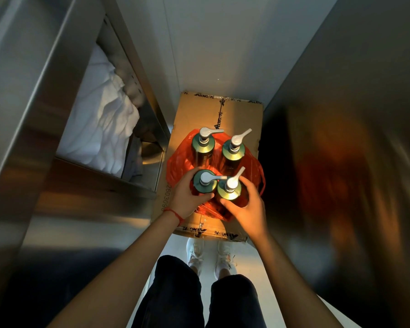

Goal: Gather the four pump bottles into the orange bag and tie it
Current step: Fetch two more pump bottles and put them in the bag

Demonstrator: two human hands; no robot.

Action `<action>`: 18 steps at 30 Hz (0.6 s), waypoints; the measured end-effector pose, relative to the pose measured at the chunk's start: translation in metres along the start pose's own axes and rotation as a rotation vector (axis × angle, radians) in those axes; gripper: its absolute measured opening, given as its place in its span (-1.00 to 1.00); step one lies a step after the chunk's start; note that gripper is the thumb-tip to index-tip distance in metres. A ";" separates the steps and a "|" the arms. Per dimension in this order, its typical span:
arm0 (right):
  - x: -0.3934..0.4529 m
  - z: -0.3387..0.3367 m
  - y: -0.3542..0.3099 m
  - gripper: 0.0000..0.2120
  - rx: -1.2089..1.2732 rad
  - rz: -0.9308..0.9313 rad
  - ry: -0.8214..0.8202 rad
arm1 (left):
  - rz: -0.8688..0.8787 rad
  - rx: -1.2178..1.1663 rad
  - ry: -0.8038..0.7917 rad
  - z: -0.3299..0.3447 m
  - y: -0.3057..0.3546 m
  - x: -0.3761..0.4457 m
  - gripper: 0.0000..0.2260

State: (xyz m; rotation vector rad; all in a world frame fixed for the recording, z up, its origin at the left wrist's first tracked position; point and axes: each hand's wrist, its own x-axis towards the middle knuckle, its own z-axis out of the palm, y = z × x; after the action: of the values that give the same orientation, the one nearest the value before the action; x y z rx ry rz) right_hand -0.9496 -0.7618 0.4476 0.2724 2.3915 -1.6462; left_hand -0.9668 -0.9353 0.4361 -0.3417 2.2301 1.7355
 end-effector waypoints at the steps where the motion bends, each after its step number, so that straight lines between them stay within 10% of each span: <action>1: -0.001 -0.001 0.000 -0.38 0.001 0.000 -0.002 | -0.008 -0.009 0.004 -0.001 0.001 -0.001 -0.42; 18: -0.006 -0.031 0.000 -0.62 0.236 0.206 0.245 | -0.171 -0.158 0.133 -0.037 0.005 -0.016 -0.47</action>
State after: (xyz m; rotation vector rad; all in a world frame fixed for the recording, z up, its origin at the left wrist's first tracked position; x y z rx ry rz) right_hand -0.9459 -0.7327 0.4599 0.7759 2.2346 -1.8878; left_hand -0.9571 -0.9697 0.4547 -0.6811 2.0850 1.8482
